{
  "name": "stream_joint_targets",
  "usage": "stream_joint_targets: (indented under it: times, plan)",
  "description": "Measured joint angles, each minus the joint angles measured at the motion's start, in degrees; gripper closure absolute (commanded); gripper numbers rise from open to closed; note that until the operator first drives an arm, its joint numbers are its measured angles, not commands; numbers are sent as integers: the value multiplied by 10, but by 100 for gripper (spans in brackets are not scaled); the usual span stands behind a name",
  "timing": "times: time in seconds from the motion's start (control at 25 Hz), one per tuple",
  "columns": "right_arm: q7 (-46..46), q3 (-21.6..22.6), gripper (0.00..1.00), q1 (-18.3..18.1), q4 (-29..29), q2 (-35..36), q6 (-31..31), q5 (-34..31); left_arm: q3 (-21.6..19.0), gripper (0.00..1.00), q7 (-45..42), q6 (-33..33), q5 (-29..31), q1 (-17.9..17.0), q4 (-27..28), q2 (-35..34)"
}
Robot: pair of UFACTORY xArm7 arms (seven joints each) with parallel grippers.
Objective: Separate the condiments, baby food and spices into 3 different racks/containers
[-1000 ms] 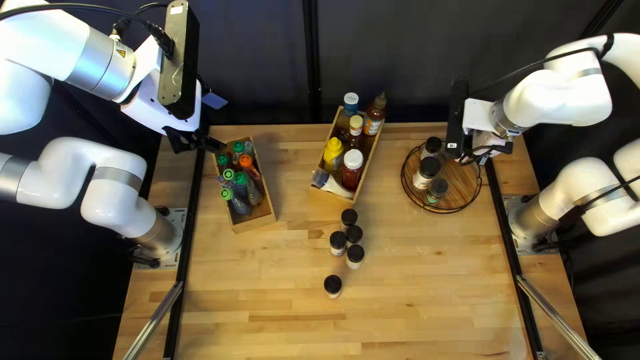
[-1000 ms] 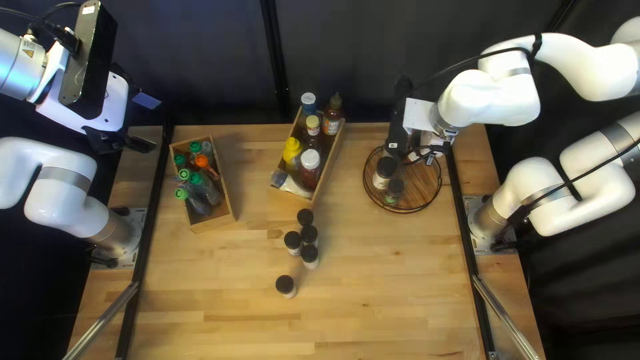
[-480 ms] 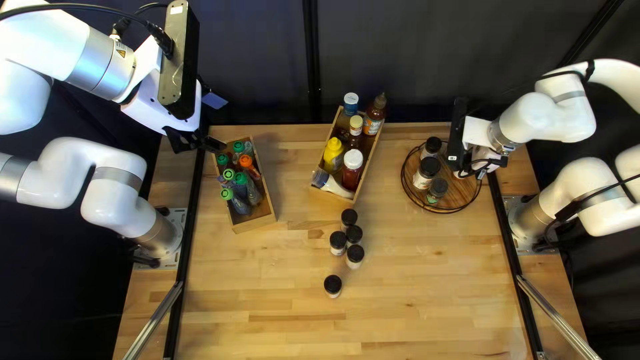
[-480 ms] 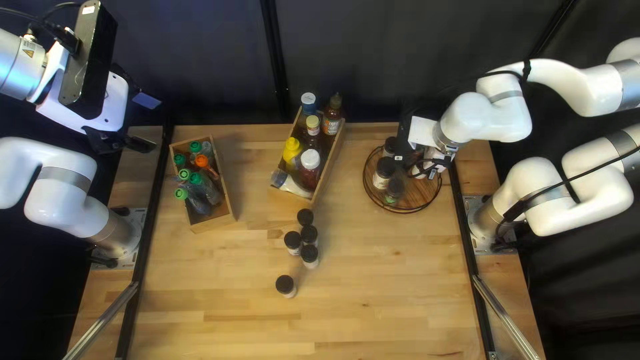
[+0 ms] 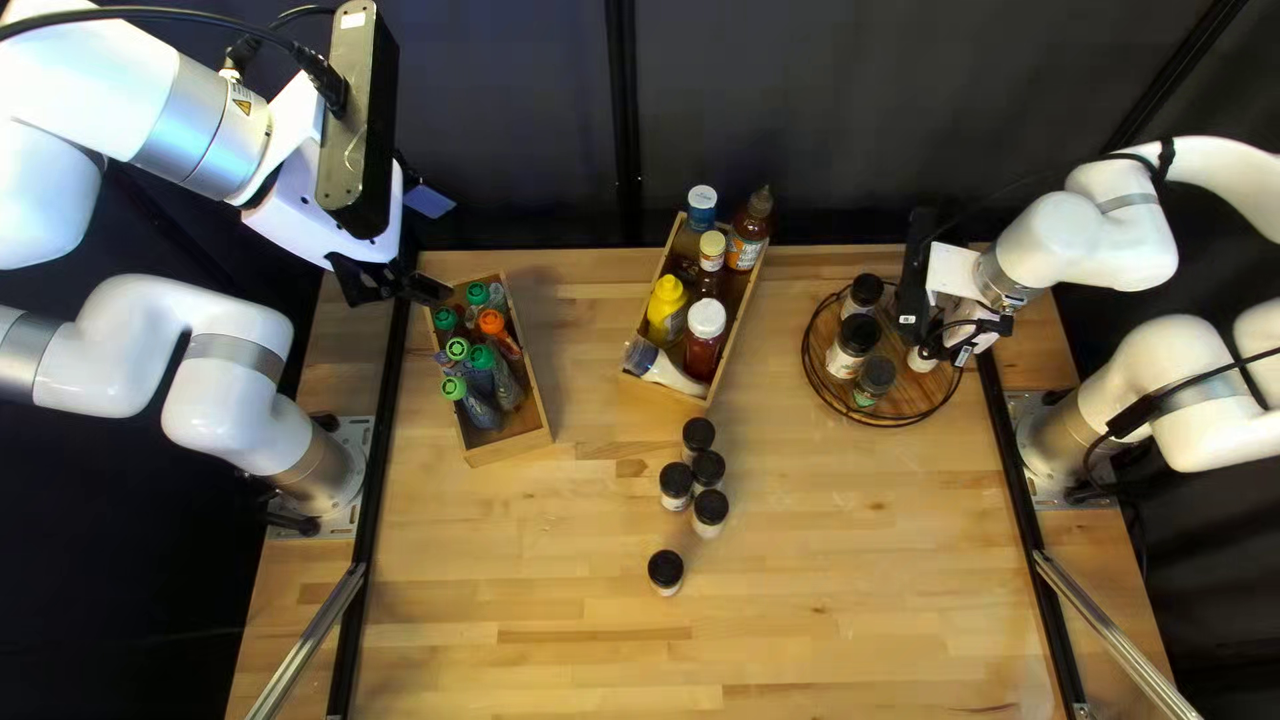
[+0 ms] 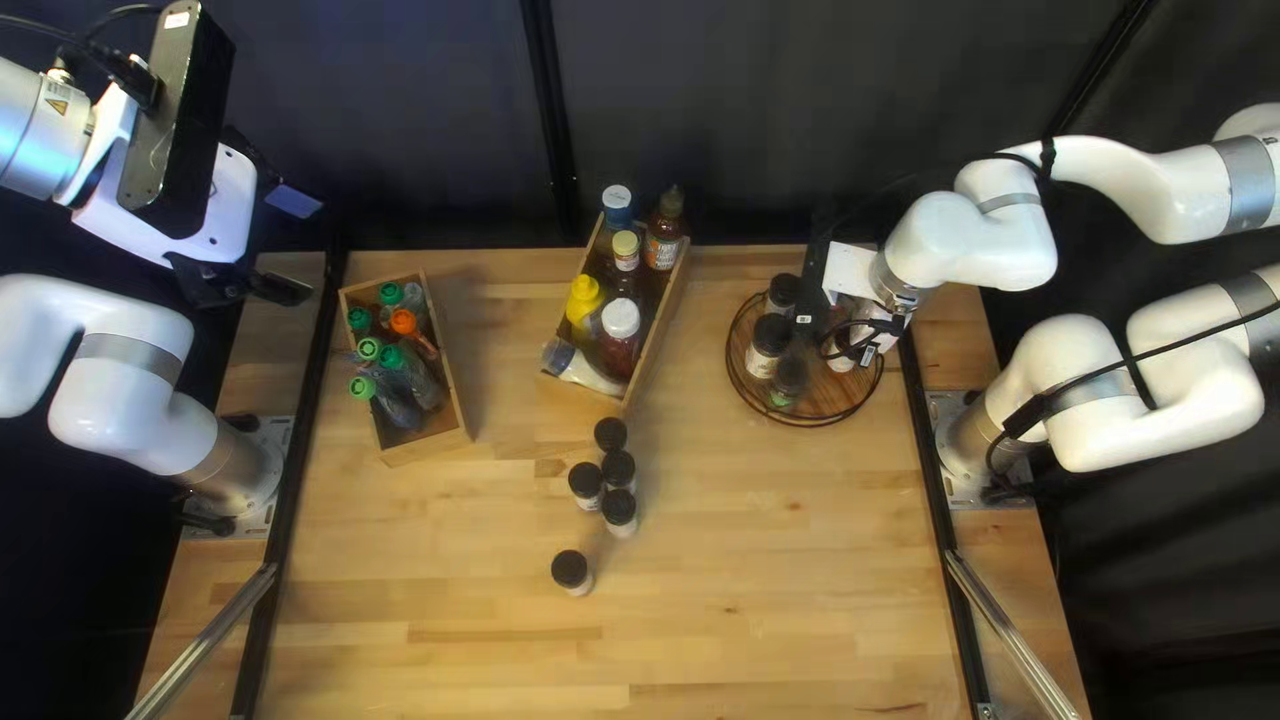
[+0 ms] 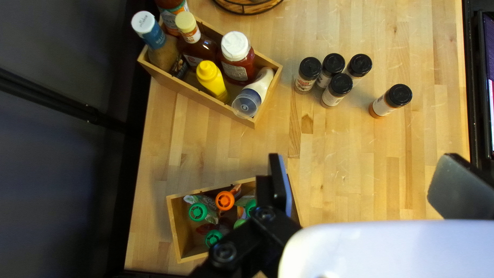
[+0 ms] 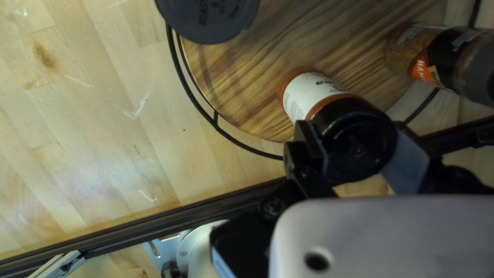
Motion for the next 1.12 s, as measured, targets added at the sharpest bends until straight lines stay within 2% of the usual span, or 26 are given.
stream_joint_targets:
  times: [0.04,0.08,0.2,0.36,0.56,0.68,0.88,1.12]
  plan:
    - [-1,-3,13,0,0,1,-2,0,0,0,0,0,0,0,0,0]
    - [-3,-5,0,0,0,1,-3,-1,0,0,0,0,0,0,0,0]
    - [-5,-3,0,5,3,-2,-2,5,0,0,0,0,0,0,0,0]
    - [0,24,0,26,17,-10,10,26,0,0,0,0,0,0,0,0]
    - [17,74,0,69,42,-6,17,56,0,0,0,0,0,0,0,0]
    - [38,118,0,111,63,16,6,71,0,0,0,0,0,0,0,0]
    - [60,169,0,184,109,95,-43,80,0,0,0,0,0,0,0,0]
    - [46,186,0,276,207,277,-143,89,0,0,0,0,0,0,0,0]
